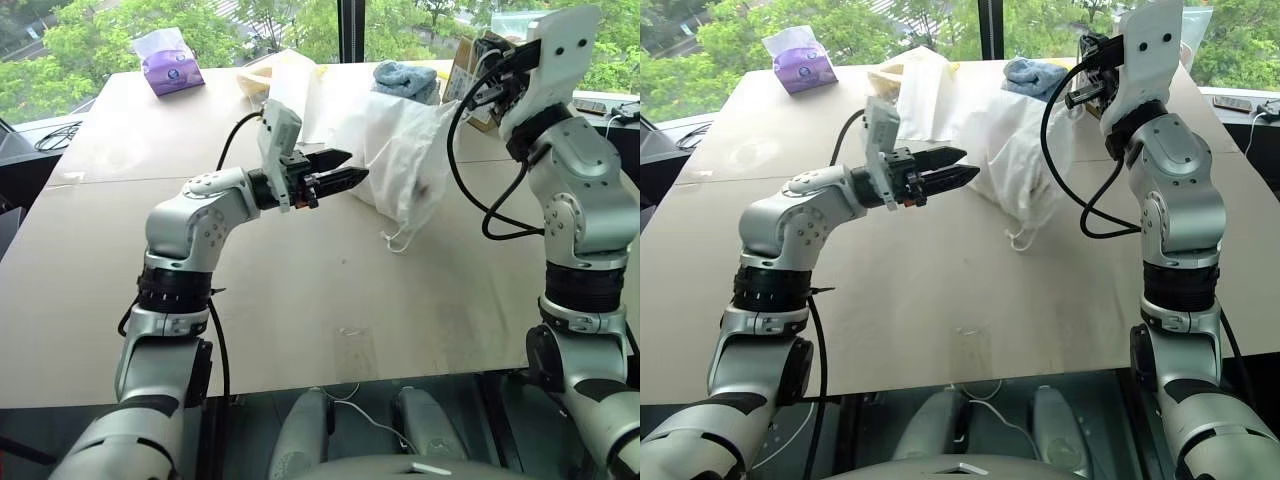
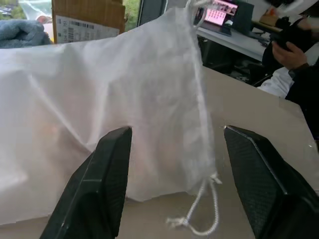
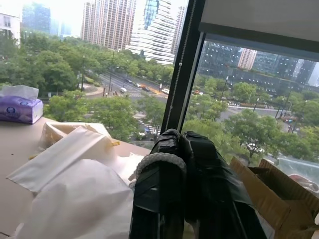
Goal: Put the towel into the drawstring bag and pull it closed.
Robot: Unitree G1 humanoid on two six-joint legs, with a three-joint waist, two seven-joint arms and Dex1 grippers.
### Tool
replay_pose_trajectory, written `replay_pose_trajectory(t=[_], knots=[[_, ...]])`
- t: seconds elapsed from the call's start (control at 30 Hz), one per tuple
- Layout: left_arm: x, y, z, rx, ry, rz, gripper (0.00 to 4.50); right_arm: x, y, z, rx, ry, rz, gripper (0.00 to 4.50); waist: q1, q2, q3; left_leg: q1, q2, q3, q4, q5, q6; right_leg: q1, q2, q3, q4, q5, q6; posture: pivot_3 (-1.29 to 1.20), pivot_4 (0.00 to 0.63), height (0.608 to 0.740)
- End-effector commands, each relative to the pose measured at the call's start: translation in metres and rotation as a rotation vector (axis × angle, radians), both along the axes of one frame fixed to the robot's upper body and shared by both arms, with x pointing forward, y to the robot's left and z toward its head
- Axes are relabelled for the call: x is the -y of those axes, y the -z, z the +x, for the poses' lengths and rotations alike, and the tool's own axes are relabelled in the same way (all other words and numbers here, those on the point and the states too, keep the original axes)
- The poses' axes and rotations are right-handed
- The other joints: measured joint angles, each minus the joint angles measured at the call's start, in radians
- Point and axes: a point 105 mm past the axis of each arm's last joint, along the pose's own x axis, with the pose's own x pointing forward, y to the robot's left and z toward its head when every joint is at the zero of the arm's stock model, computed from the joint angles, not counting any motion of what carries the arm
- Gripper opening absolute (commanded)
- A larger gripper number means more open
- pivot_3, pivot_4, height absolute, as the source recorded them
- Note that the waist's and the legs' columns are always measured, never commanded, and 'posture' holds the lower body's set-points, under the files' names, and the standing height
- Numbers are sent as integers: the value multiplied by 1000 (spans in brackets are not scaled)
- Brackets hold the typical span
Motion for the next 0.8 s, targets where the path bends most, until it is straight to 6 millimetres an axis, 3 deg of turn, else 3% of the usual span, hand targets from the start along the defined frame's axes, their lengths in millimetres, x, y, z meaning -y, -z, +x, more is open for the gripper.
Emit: replay_pose_trajectory(t=[0.03,0.17,0.33,0.53,0.77,0.8], knots=[[1,7,-27,7,96,26,2913,-3,-29,-14,101,-13,11,0,-3,0,0,0,0,0,0,0,0,0,0,0,0,0,0,0,150,740],[5,65,-28,-67,32,201,2913,-8,-35,-14,113,-29,22,0,-1,0,0,1,0,1,-1,0,0,0,0,1,0,0,0,0,150,740],[27,104,-8,-93,-64,202,2913,-14,-36,-13,108,-49,26,0,16,0,0,1,-1,-1,1,0,1,2,0,0,0,0,0,0,150,740],[67,110,7,-93,-38,142,2913,-17,-32,-13,100,-58,25,0,24,0,0,0,-1,0,1,0,0,1,0,0,1,0,0,0,150,740],[87,120,10,-140,24,133,2913,-17,-33,-13,106,-49,24,0,14,0,0,0,-1,0,1,0,0,1,0,0,1,0,0,0,150,740],[88,122,10,-148,30,143,2661,-17,-33,-13,106,-49,24,0,11,0,0,0,-1,0,1,0,0,1,0,0,1,0,0,0,150,740]])
